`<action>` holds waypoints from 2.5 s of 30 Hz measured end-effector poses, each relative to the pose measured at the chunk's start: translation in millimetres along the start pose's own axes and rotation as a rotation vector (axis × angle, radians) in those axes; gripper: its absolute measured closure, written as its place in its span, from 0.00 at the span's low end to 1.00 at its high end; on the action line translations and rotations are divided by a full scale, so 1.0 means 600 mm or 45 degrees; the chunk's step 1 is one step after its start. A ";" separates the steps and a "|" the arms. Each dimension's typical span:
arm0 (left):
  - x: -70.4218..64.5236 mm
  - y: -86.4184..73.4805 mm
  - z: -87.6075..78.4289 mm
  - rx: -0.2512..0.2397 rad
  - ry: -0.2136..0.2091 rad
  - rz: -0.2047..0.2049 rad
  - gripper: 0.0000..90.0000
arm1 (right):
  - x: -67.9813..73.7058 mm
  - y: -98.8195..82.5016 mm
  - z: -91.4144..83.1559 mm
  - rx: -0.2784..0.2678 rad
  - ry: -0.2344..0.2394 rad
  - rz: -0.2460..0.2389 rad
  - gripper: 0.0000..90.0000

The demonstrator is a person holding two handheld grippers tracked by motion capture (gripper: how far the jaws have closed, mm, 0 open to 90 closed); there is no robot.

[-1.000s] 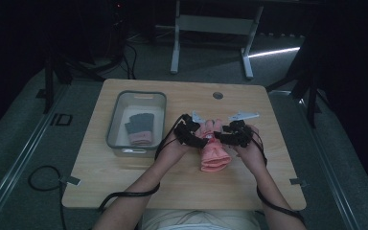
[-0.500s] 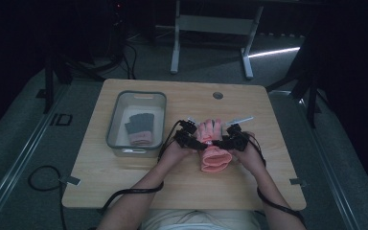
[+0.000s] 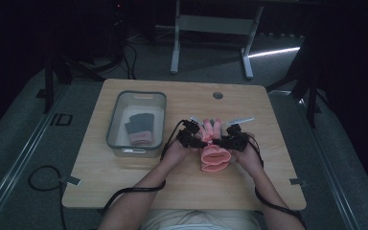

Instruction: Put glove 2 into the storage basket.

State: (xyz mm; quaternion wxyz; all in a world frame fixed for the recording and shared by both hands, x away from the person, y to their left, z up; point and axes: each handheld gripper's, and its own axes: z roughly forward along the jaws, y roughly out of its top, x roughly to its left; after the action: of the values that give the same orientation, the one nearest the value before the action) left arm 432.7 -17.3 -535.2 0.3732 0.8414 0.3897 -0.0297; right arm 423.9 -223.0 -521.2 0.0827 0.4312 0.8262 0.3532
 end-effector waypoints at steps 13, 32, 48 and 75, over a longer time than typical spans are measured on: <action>-0.033 0.026 -0.049 -0.056 0.092 0.070 0.85 | 0.012 0.024 -0.042 -0.099 0.016 -0.013 0.75; -0.039 0.063 -0.151 -0.099 0.198 0.108 0.85 | 0.058 0.101 -0.079 -0.186 0.024 -0.094 0.75; -0.013 0.067 -0.245 -0.134 0.314 0.073 0.85 | 0.114 0.187 -0.068 -0.222 0.085 -0.189 0.75; 0.064 0.006 -0.378 -0.151 0.465 -0.040 0.85 | 0.233 0.292 0.009 -0.182 0.212 -0.339 0.75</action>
State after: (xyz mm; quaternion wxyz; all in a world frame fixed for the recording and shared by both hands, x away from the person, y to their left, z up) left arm 407.1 153.0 -383.0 0.3449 0.8030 0.4652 0.1406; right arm 454.8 -45.9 -387.2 0.0905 0.2800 0.8528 0.4315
